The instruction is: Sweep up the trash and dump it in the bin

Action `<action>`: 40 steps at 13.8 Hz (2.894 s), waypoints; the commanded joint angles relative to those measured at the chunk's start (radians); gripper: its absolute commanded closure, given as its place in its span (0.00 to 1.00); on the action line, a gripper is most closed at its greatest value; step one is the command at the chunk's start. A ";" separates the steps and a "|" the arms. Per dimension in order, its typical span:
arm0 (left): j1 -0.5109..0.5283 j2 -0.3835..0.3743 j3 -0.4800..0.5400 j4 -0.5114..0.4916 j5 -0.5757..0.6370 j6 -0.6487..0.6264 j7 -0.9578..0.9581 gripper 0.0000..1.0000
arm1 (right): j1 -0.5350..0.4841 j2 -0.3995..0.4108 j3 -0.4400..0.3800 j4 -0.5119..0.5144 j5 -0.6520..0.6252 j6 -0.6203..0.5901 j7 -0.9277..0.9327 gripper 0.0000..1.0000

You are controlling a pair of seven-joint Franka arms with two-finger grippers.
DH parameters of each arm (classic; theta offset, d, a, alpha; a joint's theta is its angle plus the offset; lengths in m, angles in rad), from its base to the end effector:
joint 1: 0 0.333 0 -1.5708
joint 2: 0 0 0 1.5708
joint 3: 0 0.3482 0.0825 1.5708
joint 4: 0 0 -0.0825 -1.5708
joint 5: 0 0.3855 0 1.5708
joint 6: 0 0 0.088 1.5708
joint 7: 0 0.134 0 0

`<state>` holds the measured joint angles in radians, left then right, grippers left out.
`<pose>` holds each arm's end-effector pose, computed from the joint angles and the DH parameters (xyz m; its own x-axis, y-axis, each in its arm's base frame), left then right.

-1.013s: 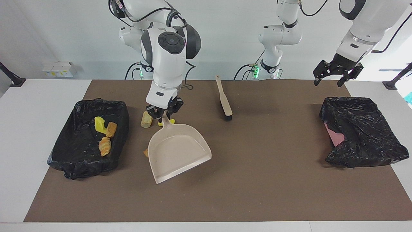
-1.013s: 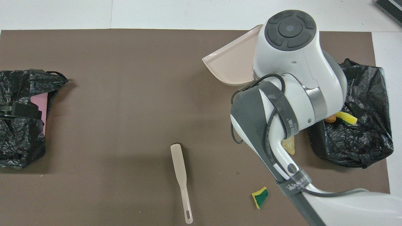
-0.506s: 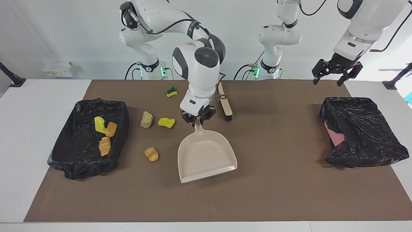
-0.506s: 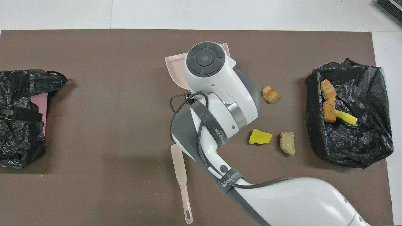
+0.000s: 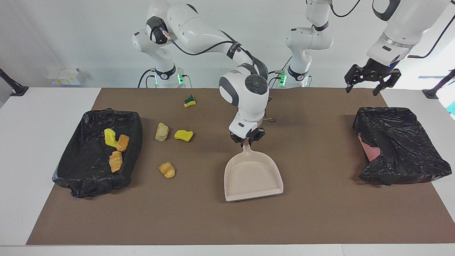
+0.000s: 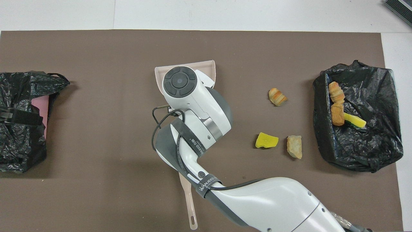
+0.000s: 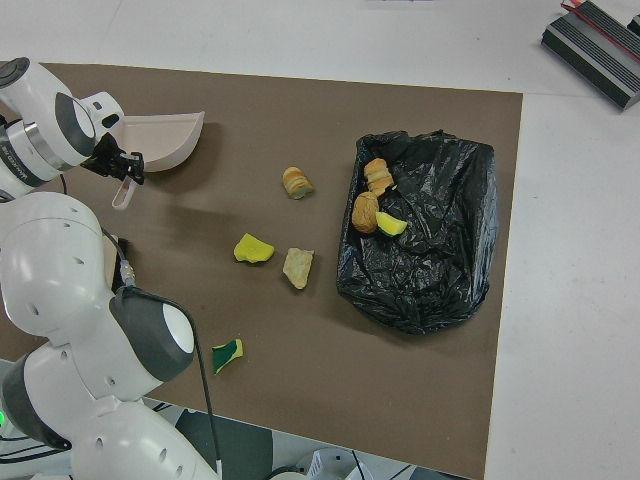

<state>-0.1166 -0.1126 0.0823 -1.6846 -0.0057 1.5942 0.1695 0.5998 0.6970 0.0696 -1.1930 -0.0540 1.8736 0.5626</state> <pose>0.5193 -0.0160 0.6381 0.9790 -0.2025 0.0240 -0.2028 -0.9791 0.0110 0.6114 0.4589 0.3697 0.9942 0.1072 -0.0091 0.1073 -0.9941 0.0136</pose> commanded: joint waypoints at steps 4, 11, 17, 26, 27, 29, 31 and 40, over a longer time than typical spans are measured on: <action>0.132 0.063 -0.130 0.103 0.004 -0.100 0.008 0.00 | 0.011 0.041 0.002 0.039 0.040 0.025 0.055 1.00; 0.138 0.136 -0.144 0.191 0.016 -0.091 -0.004 0.00 | 0.009 0.035 -0.001 0.030 0.082 0.025 0.103 0.59; 0.124 0.117 -0.144 0.137 0.018 -0.039 0.001 0.00 | 0.029 -0.104 0.004 -0.032 0.100 -0.054 0.126 0.20; 0.124 0.116 -0.142 0.138 0.016 -0.036 -0.005 0.00 | 0.124 -0.591 0.030 -0.662 0.163 -0.052 0.080 0.00; 0.124 0.116 -0.142 0.138 0.016 -0.036 -0.007 0.00 | 0.138 -0.634 0.032 -0.741 0.166 0.000 0.068 0.00; 0.123 0.122 -0.142 0.137 0.016 -0.033 -0.005 0.00 | 0.166 -0.717 0.032 -0.902 0.192 0.103 0.065 0.00; 0.097 0.136 -0.144 0.128 0.016 -0.027 -0.007 0.00 | 0.187 -0.731 0.032 -0.954 0.209 0.122 0.057 0.00; 0.063 0.220 -0.375 -0.069 0.016 0.269 -0.249 0.00 | 0.261 -0.645 0.033 -1.036 0.217 0.329 0.049 0.32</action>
<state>-0.0486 0.0767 -0.2471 -1.7235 -0.0057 1.8003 0.0010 0.8584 0.0566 0.1060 -2.2209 0.1340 2.1825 0.6527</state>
